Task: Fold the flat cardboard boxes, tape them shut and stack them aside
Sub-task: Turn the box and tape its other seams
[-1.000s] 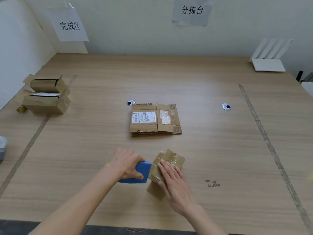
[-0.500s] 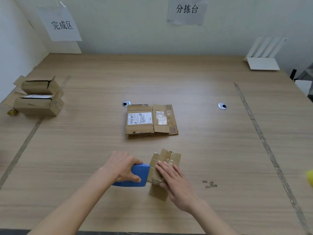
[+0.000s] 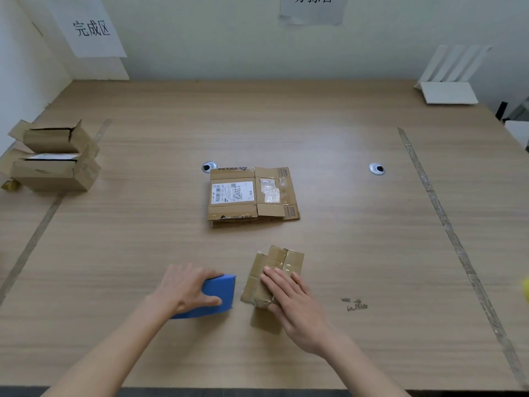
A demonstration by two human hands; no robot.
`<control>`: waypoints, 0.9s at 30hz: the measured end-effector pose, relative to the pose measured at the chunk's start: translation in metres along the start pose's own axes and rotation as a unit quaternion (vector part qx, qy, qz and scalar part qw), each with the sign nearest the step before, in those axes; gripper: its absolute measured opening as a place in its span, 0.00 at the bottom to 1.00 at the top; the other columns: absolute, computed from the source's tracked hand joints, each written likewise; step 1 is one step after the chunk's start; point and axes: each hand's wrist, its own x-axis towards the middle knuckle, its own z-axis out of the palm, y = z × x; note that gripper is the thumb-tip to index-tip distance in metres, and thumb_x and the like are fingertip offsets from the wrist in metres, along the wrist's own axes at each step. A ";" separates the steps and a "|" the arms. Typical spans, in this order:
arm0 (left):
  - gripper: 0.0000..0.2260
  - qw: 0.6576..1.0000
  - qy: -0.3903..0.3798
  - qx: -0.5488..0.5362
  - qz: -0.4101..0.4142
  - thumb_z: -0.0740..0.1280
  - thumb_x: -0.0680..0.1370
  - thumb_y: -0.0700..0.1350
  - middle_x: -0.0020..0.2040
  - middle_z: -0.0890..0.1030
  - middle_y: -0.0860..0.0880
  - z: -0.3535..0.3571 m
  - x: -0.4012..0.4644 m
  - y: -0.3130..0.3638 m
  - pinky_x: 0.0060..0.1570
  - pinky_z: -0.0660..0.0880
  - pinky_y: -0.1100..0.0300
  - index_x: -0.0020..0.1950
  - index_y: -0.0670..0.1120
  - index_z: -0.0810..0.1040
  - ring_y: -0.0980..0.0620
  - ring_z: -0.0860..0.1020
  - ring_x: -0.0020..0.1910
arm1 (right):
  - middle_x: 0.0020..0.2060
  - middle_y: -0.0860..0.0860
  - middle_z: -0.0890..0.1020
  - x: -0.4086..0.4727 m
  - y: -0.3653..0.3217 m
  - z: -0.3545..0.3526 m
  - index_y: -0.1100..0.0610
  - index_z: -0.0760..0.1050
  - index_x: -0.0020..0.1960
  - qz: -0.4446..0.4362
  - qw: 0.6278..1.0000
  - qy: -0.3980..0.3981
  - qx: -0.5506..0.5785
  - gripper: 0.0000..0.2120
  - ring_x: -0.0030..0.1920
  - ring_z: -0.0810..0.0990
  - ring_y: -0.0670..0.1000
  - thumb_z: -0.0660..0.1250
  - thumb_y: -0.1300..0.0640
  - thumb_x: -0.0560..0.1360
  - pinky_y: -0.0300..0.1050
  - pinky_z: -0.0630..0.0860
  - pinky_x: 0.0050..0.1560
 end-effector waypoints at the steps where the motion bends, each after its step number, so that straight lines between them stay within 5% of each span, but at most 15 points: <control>1: 0.29 1.000 0.006 -0.008 -0.002 0.60 0.67 0.72 0.51 0.83 0.60 0.002 0.000 -0.002 0.33 0.65 0.59 0.68 0.69 0.70 0.56 0.78 0.44 | 0.81 0.36 0.42 0.001 -0.002 -0.004 0.44 0.46 0.83 0.002 1.000 0.006 0.006 0.27 0.80 0.37 0.38 0.49 0.45 0.86 0.43 0.36 0.80; 5: 0.30 0.999 0.015 -0.032 -0.016 0.61 0.69 0.73 0.53 0.83 0.60 0.003 -0.003 -0.008 0.37 0.70 0.59 0.71 0.70 0.68 0.55 0.80 0.47 | 0.79 0.43 0.63 0.004 -0.022 -0.011 0.41 0.70 0.74 0.015 0.997 0.081 -0.001 0.20 0.80 0.58 0.45 0.57 0.43 0.84 0.52 0.53 0.81; 9: 0.31 1.000 0.006 -0.017 -0.021 0.61 0.69 0.73 0.52 0.83 0.59 0.005 0.000 -0.007 0.36 0.69 0.58 0.71 0.70 0.67 0.54 0.79 0.47 | 0.66 0.53 0.82 0.009 -0.035 -0.004 0.45 0.85 0.50 0.023 0.983 0.172 -0.050 0.06 0.67 0.80 0.55 0.77 0.51 0.74 0.63 0.77 0.65; 16: 0.32 1.000 0.009 -0.003 -0.012 0.61 0.68 0.74 0.49 0.83 0.59 0.012 0.003 -0.010 0.32 0.63 0.59 0.71 0.69 0.68 0.56 0.74 0.39 | 0.65 0.55 0.81 0.013 -0.028 0.014 0.47 0.81 0.51 -0.012 0.965 0.202 -0.164 0.04 0.65 0.81 0.57 0.73 0.48 0.77 0.65 0.77 0.63; 22: 0.32 1.000 0.011 0.000 -0.007 0.61 0.69 0.74 0.51 0.83 0.59 0.015 0.001 -0.013 0.34 0.67 0.59 0.72 0.69 0.67 0.55 0.75 0.40 | 0.62 0.53 0.80 0.021 -0.033 0.012 0.45 0.79 0.48 0.026 0.966 0.209 -0.147 0.03 0.63 0.79 0.58 0.72 0.49 0.75 0.62 0.73 0.65; 27: 0.31 1.000 0.005 -0.003 -0.011 0.62 0.69 0.73 0.51 0.83 0.58 0.014 0.000 -0.012 0.34 0.66 0.58 0.71 0.69 0.67 0.54 0.74 0.40 | 0.64 0.51 0.77 0.021 -0.033 -0.001 0.41 0.75 0.63 0.029 0.980 0.148 -0.128 0.17 0.64 0.75 0.56 0.68 0.40 0.76 0.59 0.72 0.66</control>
